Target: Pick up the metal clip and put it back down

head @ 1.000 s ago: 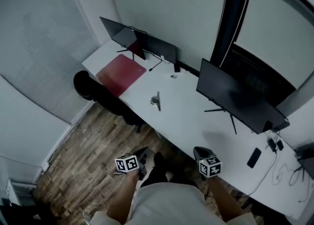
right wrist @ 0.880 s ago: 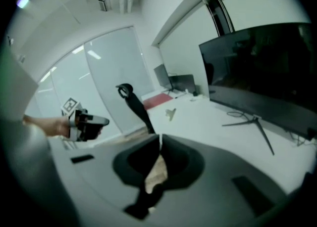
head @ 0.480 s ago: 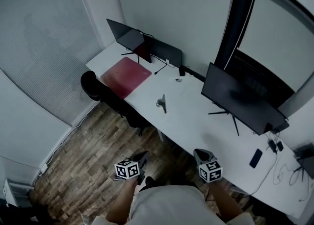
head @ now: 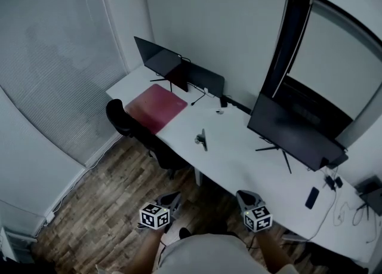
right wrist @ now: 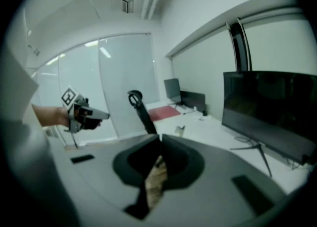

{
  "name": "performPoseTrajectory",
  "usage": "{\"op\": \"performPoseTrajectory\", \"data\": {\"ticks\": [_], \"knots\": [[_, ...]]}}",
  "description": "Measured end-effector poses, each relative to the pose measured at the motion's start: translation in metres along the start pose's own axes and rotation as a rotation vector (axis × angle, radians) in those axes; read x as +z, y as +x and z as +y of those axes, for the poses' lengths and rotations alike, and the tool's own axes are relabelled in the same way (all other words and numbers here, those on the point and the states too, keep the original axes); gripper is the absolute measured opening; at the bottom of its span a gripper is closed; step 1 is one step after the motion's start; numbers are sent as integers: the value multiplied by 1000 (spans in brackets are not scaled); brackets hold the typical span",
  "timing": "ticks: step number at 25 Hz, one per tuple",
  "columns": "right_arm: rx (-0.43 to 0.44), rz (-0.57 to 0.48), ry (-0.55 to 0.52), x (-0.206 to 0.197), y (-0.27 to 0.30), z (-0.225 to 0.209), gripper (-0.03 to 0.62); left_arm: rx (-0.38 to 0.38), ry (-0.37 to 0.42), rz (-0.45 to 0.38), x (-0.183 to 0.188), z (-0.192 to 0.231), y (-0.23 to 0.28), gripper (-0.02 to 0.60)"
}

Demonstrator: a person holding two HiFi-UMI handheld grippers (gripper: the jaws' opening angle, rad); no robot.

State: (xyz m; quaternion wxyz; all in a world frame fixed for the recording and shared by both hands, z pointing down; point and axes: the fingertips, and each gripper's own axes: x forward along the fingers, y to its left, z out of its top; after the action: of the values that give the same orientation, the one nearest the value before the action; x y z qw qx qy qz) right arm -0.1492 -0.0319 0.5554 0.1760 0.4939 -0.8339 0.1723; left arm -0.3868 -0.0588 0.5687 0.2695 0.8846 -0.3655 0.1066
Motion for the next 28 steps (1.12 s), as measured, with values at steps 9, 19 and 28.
{"op": "performPoseTrajectory", "data": {"ticks": [9,19,28], "knots": [[-12,-44,-58,16,-3,15,32,-15,66,-20,15,3,-12,32],[-6,-49,-57,22,-9,11,32,-21,54,-28,16,-3,-10,32],[10,-46,-45,17,-11,7,33,-14,44,-25,14,-7,-5,32]]}}
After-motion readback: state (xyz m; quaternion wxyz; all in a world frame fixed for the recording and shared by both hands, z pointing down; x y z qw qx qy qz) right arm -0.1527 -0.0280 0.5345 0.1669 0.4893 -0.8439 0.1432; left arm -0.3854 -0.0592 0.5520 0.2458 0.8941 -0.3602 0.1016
